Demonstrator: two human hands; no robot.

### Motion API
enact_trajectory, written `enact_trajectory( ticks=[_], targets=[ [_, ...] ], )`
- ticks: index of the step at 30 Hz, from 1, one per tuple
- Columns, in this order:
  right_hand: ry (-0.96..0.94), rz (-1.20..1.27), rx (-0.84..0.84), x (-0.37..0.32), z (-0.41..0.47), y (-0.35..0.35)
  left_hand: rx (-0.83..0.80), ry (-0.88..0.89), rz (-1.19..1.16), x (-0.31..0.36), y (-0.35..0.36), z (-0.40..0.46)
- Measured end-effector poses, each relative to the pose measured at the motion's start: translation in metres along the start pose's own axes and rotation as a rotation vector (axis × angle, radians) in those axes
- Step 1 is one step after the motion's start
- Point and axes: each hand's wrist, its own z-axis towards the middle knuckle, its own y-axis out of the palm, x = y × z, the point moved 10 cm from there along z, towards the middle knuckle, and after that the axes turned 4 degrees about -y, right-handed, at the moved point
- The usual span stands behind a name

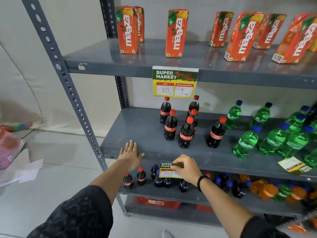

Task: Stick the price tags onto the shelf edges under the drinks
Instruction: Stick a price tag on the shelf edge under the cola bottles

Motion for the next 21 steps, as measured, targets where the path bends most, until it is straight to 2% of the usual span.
enact_trajectory(
  ticks=[8, 21],
  targets=[
    [0.012, -0.032, 0.112, -0.004, -0.002, -0.003, -0.003, -0.015, 0.022, -0.001, 0.002, 0.001],
    [0.034, -0.04, 0.178, -0.006, 0.007, 0.013, 0.016, -0.005, 0.002, -0.002, 0.004, 0.001]
  ],
)
